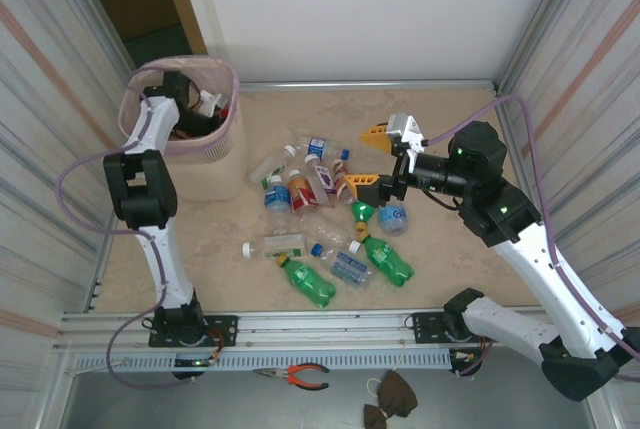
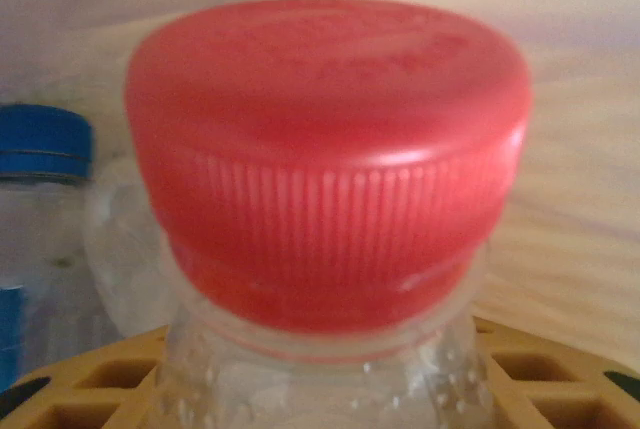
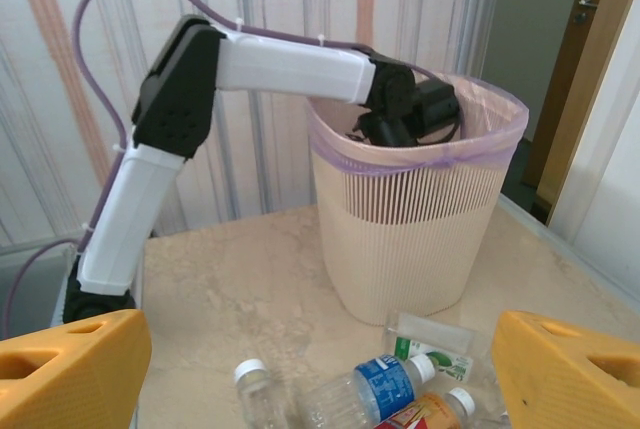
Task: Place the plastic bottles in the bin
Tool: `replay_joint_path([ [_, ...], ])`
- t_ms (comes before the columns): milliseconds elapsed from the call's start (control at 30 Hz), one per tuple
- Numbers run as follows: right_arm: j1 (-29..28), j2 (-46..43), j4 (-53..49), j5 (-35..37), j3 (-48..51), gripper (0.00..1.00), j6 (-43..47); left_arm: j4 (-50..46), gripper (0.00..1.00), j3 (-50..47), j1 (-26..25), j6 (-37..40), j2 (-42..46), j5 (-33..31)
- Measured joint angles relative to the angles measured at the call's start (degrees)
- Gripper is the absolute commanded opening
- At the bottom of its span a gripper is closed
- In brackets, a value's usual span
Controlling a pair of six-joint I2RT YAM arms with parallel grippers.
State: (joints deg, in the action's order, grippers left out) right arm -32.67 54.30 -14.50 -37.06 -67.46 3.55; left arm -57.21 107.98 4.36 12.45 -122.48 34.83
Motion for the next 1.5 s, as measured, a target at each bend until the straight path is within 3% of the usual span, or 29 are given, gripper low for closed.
replay_joint_path([
  [167,0.0,0.0,-0.3,0.2,0.0,0.87,0.0,-1.3,0.55,0.2,0.0,0.0,-1.7,-2.7],
  [467,0.0,0.0,-0.6,1.3,0.0,0.87,0.1,-2.4,0.7,1.5,-0.7,0.3,-2.6,-13.0],
  [700,0.0,0.0,-0.9,2.8,0.0,0.87,0.1,-2.6,0.81,1.8,-0.3,0.4,-2.4,-16.8],
  [1033,0.0,2.8,-4.4,8.9,-1.1,0.87,-1.2,-1.0,0.82,-0.4,1.2,-0.3,5.1,-14.3],
  [1500,0.0,9.9,-12.1,19.6,-4.3,0.86,-8.2,8.2,0.8,-9.9,5.0,-3.3,23.5,-2.2],
])
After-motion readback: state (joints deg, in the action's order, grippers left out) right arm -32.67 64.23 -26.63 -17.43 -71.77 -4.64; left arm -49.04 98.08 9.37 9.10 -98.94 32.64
